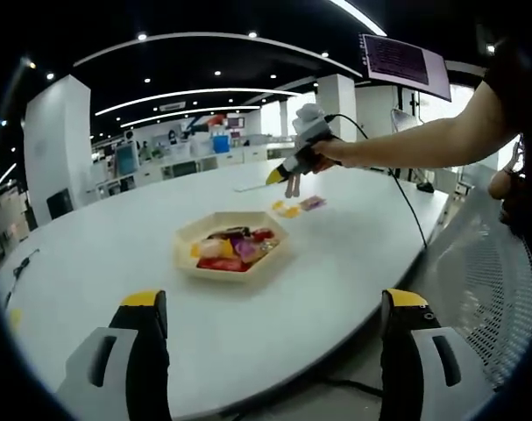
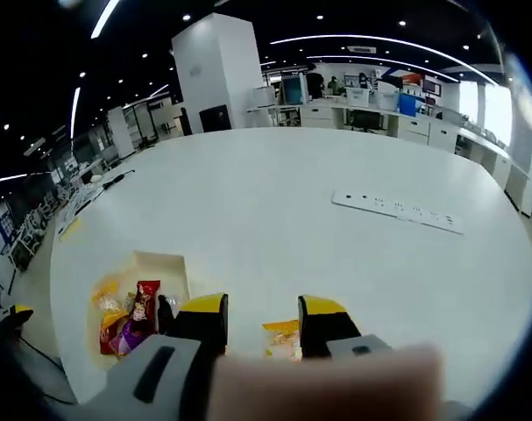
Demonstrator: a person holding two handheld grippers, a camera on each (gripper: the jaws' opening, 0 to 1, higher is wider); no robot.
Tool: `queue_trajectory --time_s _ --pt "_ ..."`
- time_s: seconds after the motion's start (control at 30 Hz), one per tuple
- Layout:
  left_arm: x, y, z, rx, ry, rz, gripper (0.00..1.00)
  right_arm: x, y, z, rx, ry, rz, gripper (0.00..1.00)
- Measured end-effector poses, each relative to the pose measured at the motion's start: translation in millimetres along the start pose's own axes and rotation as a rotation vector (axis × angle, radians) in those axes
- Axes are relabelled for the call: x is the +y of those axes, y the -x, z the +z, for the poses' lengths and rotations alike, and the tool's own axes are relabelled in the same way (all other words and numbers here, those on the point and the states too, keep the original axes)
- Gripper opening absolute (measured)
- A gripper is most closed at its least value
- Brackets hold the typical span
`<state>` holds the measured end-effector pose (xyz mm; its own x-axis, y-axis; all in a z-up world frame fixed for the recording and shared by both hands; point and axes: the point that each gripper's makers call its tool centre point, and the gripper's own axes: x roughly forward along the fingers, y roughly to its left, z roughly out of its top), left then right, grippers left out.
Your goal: Place the target food into the container with the food tongs after gripping and lifting it, then release it inside without dropping or visibly crushing the food.
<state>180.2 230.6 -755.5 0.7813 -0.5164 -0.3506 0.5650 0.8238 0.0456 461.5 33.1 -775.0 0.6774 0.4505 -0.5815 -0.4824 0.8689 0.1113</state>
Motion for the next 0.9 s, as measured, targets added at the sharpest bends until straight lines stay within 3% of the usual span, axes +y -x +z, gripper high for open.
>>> queue_trajectory --time_s 0.63,0.9 --pt "1.8 -1 0.2 0.002 -0.001 0.011 0.99 -16 -24 -9.1 0.008 0.032 -0.007 0.32" --pt "2.2 -2 -1.1 0.010 0.001 0.015 0.99 -12 -33 -8.1 0.010 0.037 0.003 0.32"
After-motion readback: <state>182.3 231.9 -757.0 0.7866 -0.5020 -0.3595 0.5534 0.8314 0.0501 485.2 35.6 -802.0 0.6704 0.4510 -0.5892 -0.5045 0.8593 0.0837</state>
